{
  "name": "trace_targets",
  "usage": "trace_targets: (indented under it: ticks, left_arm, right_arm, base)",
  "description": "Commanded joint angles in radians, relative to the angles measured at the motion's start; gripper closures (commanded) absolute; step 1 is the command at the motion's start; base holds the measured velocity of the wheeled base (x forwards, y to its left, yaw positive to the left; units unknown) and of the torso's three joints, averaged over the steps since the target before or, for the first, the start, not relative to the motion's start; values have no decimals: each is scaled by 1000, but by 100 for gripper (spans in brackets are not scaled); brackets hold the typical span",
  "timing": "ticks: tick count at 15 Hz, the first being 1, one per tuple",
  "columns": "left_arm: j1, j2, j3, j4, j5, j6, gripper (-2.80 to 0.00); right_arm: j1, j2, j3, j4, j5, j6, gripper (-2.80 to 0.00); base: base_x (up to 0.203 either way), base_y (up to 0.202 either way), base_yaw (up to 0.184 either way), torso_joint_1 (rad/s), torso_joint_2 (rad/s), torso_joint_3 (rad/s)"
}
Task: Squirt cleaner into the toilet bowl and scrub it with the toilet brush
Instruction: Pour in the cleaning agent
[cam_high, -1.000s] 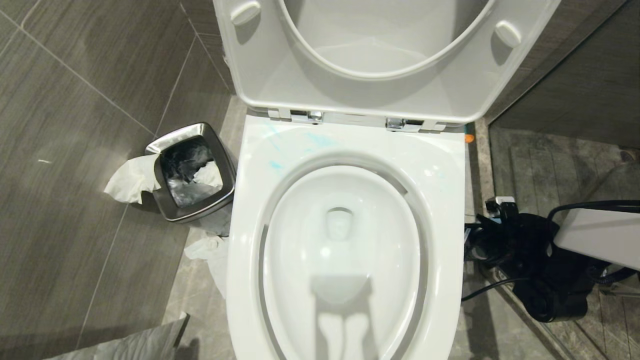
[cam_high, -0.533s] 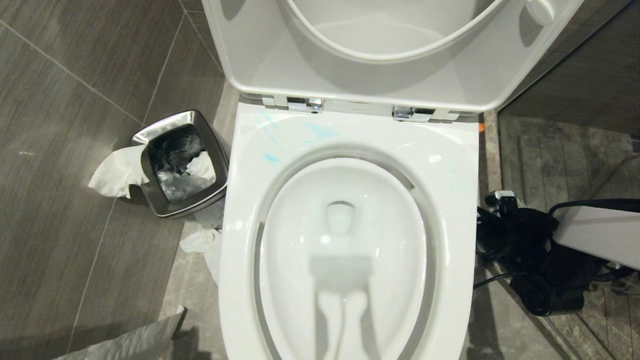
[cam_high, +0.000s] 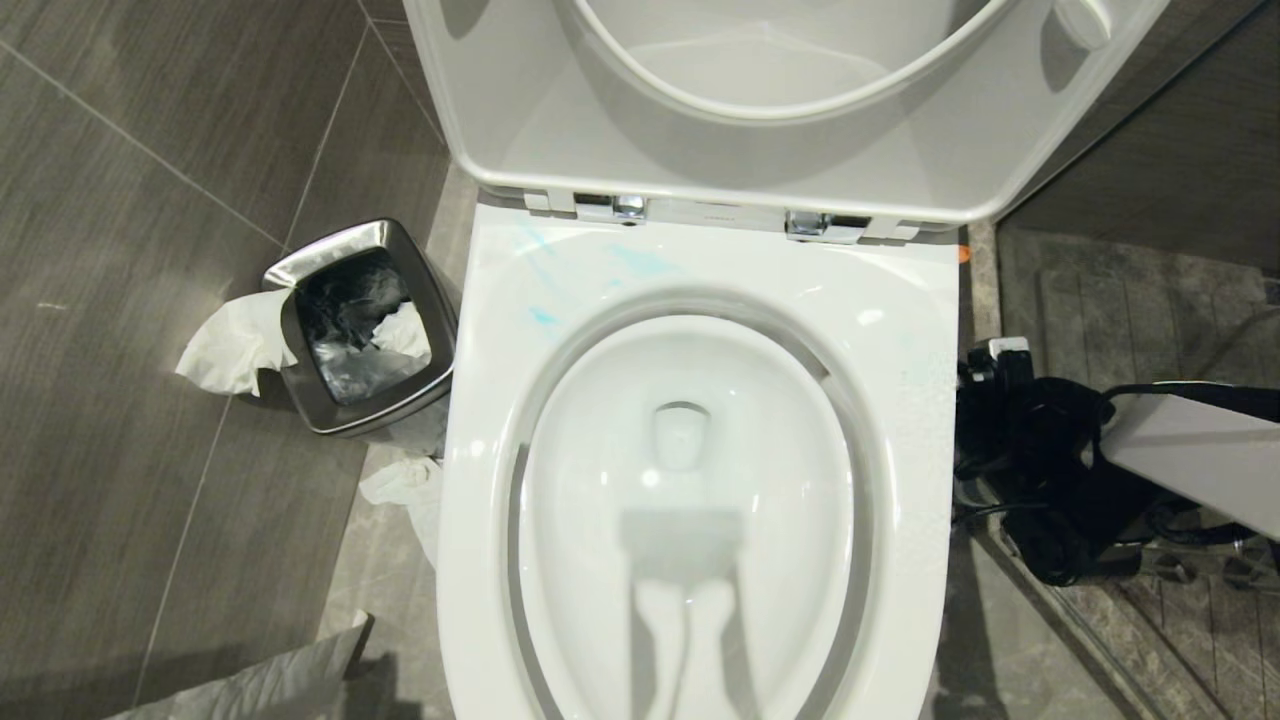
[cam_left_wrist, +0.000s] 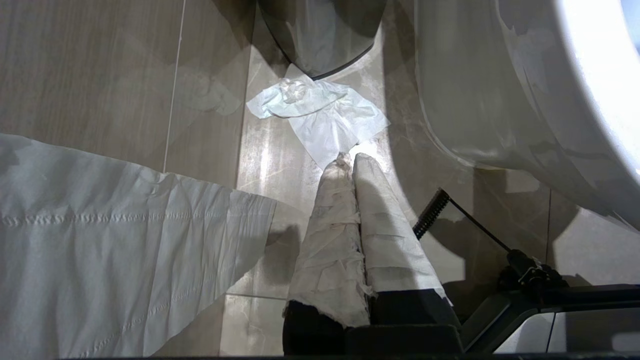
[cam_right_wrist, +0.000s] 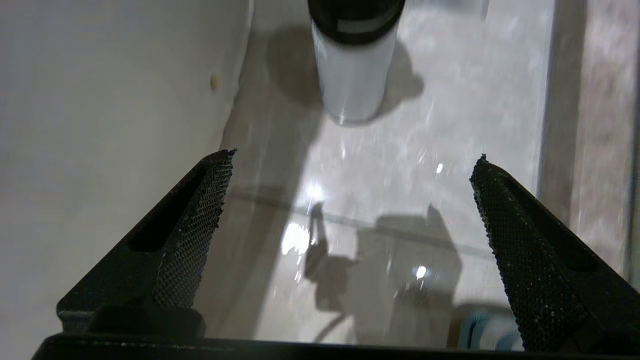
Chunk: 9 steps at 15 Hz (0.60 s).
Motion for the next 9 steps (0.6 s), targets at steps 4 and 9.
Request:
trace_targets:
  ticks: [4, 9]
  left_arm:
    - [0, 0, 0, 0, 0, 0, 0]
    - [0, 1, 1, 0, 0, 0, 0]
  right_arm:
    - [-2, 80, -133, -9, -5, -57, -280]
    - [-5, 180, -310, -9, 4, -139, -280]
  base:
    - [0, 0, 0, 0, 0, 0]
    - [0, 0, 0, 0, 0, 0]
